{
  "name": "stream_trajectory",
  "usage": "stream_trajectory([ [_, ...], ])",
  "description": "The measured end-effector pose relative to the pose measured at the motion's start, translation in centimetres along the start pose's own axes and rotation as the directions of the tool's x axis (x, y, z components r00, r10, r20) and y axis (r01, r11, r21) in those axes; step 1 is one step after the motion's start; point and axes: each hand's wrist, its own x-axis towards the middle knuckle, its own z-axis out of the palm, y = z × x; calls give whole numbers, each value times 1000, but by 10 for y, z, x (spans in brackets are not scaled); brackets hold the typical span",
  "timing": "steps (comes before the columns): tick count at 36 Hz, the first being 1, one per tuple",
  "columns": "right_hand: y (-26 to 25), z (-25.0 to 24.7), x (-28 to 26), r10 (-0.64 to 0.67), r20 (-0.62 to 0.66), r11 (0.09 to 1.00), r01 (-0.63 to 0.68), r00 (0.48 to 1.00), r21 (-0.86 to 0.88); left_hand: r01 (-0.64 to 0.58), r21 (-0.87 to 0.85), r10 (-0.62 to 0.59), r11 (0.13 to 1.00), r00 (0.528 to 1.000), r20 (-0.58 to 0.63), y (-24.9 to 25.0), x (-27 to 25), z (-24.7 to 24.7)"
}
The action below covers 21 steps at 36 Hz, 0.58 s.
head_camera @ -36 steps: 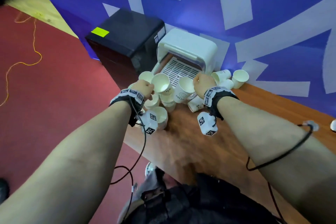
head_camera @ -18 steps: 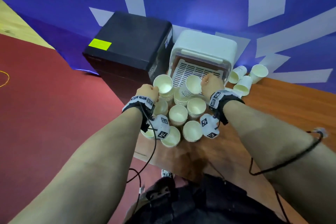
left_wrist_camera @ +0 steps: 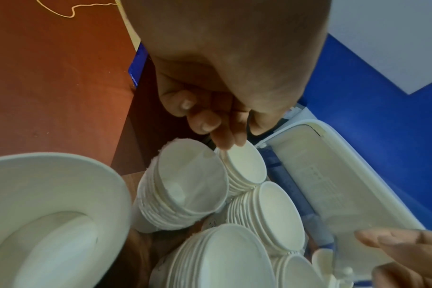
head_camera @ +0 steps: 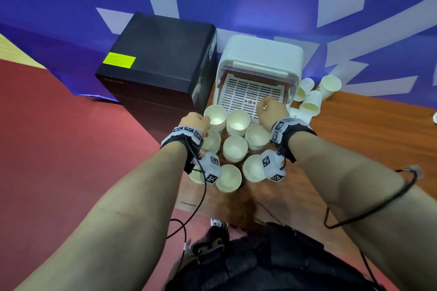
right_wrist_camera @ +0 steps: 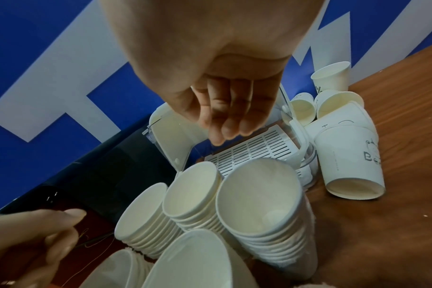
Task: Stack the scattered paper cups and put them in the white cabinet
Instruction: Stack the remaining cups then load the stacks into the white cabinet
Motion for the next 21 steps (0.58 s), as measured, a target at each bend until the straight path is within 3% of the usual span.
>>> stream_trajectory([
  [4, 14, -11, -4, 28, -6, 999, -29, 1000, -29, -53, 138, 58, 989, 998, -28, 14, -3, 10],
  [9, 49, -32, -11, 59, -58, 997, -62, 997, -53, -248, 399, 275, 883, 961, -11, 66, -16, 33],
  [13, 89, -57, -17, 123, -75, 990, -127, 990, -61, -392, 365, 395, 845, 916, 70, 120, -28, 65],
  [21, 197, -130, -17, 248, -122, 966, -254, 961, -43, -425, 386, 400, 819, 905, 148, 194, -52, 154],
])
